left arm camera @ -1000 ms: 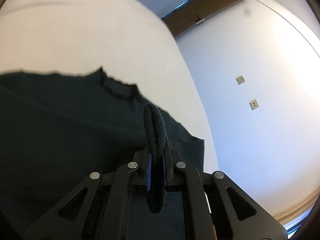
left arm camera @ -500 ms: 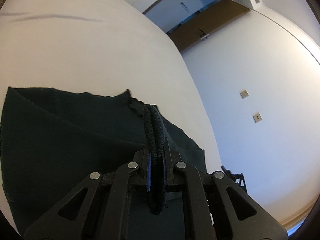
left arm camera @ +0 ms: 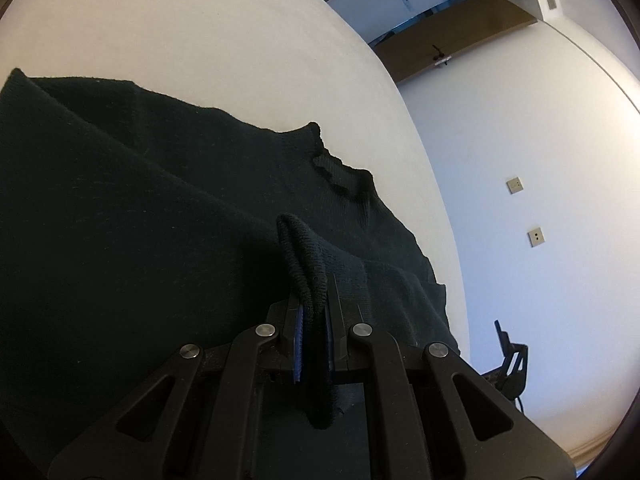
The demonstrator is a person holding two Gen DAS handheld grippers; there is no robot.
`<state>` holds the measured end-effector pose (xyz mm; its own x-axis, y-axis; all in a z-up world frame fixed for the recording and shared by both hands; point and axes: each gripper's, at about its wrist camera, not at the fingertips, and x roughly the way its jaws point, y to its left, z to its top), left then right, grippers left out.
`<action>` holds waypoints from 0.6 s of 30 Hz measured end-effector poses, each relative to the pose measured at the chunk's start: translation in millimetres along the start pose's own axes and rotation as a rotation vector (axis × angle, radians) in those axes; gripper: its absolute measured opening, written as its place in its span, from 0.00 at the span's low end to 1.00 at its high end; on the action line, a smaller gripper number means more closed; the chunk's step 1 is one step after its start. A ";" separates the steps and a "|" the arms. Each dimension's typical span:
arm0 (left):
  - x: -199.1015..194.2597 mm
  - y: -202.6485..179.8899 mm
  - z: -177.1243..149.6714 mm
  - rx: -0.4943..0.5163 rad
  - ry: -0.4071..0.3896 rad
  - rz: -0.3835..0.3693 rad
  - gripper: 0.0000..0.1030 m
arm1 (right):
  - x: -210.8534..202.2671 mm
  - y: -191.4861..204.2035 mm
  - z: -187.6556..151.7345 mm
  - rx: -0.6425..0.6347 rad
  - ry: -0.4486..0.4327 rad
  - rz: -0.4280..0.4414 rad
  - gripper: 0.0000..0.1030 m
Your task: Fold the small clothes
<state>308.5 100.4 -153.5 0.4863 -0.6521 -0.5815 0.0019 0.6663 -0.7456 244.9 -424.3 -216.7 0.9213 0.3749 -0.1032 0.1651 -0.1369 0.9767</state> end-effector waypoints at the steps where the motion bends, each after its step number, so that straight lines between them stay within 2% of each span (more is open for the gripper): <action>1: 6.6 2.3 1.3 -0.009 0.002 -0.004 0.07 | 0.4 0.0 -0.6 -0.005 -0.001 0.002 0.74; 5: 21.6 7.4 6.1 -0.036 0.011 -0.008 0.07 | 3.8 6.3 -11.9 -0.094 0.007 -0.041 0.73; 10: 27.2 7.9 2.7 -0.028 0.032 0.026 0.07 | 24.7 15.6 -44.6 -0.228 0.129 -0.132 0.74; 14: 31.0 10.1 4.0 -0.016 0.040 0.038 0.07 | 20.8 23.5 -28.4 -0.244 0.059 -0.122 0.75; 16: 26.9 12.7 5.1 -0.020 0.039 0.032 0.07 | 11.8 25.5 -10.6 -0.248 0.006 -0.116 0.71; 18: 30.8 12.4 4.3 -0.008 0.045 0.037 0.07 | 9.0 16.3 2.4 -0.179 0.018 -0.091 0.61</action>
<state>327.2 90.1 -179.3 0.4465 -0.6424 -0.6228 -0.0222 0.6879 -0.7255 256.7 -425.4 -202.1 0.8989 0.3947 -0.1904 0.1804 0.0629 0.9816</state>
